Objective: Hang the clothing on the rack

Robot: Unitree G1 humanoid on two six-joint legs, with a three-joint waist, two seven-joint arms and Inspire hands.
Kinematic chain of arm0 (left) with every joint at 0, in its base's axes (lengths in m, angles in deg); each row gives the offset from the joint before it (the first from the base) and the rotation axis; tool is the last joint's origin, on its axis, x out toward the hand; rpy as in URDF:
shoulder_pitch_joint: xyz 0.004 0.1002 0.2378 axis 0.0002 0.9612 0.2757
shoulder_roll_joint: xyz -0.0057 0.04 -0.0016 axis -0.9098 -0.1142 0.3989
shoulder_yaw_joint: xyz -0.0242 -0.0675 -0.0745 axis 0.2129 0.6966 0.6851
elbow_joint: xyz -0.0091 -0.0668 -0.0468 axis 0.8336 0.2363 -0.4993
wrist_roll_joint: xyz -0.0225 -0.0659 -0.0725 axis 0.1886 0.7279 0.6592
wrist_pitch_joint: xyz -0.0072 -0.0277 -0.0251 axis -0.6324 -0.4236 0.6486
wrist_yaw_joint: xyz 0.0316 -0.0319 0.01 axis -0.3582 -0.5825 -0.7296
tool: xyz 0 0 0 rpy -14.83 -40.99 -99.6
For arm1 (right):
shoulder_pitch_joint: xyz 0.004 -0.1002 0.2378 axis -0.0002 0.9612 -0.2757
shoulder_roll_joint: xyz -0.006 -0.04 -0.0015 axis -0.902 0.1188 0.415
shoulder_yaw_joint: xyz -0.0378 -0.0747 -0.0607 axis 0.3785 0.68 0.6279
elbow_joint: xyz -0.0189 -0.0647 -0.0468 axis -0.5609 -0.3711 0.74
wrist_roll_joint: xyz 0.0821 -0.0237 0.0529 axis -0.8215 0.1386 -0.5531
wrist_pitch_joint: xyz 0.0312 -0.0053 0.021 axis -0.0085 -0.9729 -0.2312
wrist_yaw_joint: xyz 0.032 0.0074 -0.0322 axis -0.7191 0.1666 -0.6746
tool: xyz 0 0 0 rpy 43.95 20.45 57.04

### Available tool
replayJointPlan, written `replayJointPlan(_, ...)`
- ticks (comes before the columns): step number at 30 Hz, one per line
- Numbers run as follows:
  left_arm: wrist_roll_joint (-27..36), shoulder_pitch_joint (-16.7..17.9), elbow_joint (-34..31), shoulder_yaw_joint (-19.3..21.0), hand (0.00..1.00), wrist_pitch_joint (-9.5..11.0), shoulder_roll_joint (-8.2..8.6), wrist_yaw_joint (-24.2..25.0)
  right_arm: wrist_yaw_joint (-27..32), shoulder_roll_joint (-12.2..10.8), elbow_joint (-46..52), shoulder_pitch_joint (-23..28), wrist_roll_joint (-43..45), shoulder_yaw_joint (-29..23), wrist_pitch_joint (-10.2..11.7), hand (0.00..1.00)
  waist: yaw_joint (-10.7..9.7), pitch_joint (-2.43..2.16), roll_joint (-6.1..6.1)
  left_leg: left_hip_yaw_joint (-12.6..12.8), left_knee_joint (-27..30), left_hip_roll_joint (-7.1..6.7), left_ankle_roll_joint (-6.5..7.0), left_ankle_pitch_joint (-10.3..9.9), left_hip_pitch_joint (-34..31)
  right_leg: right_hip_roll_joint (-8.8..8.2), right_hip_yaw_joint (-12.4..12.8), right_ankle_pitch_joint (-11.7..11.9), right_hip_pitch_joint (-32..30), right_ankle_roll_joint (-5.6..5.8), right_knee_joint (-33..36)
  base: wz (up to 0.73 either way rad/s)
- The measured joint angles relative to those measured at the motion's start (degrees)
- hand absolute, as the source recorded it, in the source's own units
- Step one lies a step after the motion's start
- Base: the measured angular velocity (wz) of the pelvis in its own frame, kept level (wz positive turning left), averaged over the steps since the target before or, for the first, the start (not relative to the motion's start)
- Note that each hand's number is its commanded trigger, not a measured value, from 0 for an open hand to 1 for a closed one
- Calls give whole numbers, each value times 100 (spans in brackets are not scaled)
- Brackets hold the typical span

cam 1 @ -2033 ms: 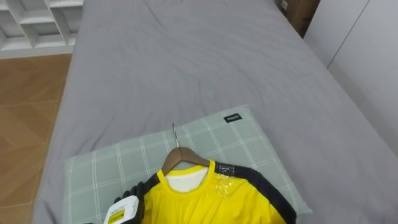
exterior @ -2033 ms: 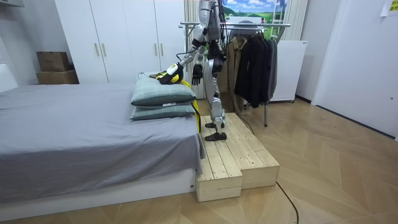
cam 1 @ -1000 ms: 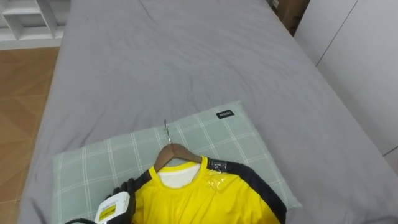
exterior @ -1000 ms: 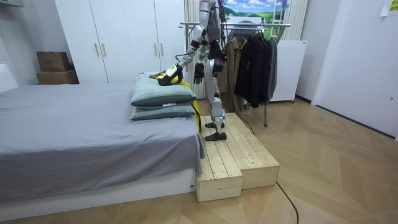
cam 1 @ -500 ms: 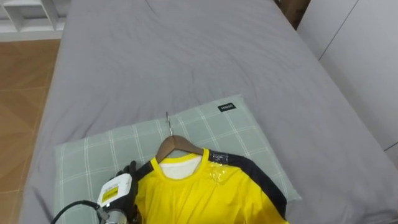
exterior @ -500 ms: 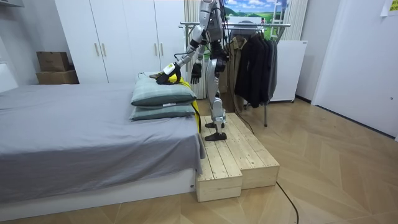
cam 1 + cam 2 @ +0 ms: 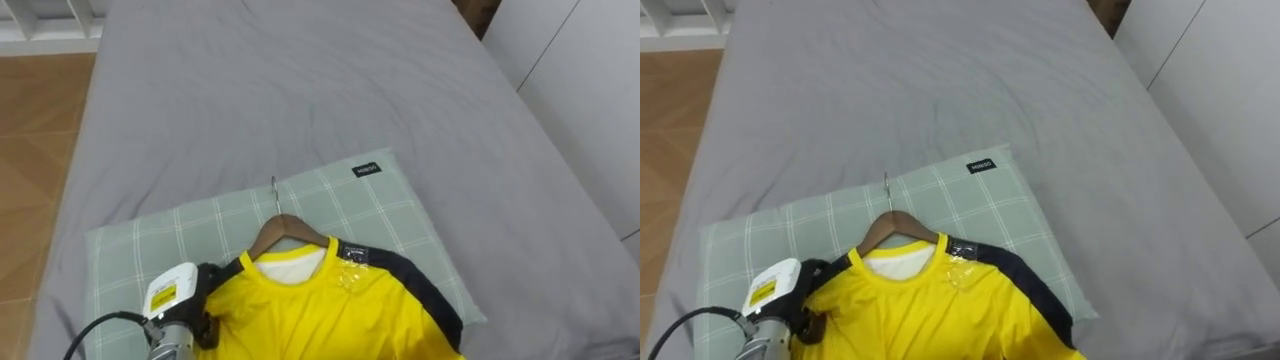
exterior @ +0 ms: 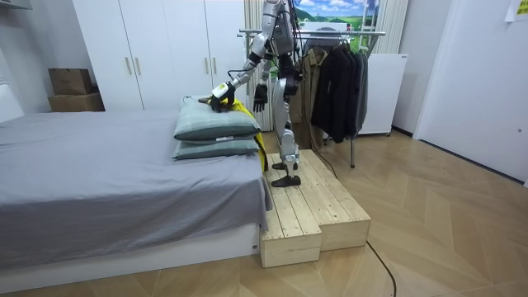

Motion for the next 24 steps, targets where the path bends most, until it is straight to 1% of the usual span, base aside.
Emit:
replayJointPlan(4, 5, 2, 70, 13, 100, 0, 46, 70, 12, 0, -1, 0, -1, 0, 6, 0, 4, 1, -1, 1, -1, 1, 0, 0, -6, 0, -3, 0, -6, 0, -2, 0)
replayJointPlan(10, 55, 3, 117, 20, 100, 0, 63, 121, 11, -1, -1, 2, -1, -1, 6, 0, 2, 10, -17, 7, 0, 3, 0, 0, -17, 2, -8, 0, -16, 0, 2, 0)
replayJointPlan(13, 102, 3, 120, 80, 100, 3, 97, 126, 10, -1, -1, 3, 0, -1, 6, 0, 2, 11, -20, 7, -1, 3, 0, 0, -22, 2, -12, 0, -22, 0, 7, 0)
replayJointPlan(24, 87, 20, 127, 108, 100, 3, 97, 176, 2, -3, -12, 2, 12, -39, 15, 0, 4, 1, -34, 11, 14, 2, 0, 0, -9, 2, -8, 0, -5, 0, 6, 0)
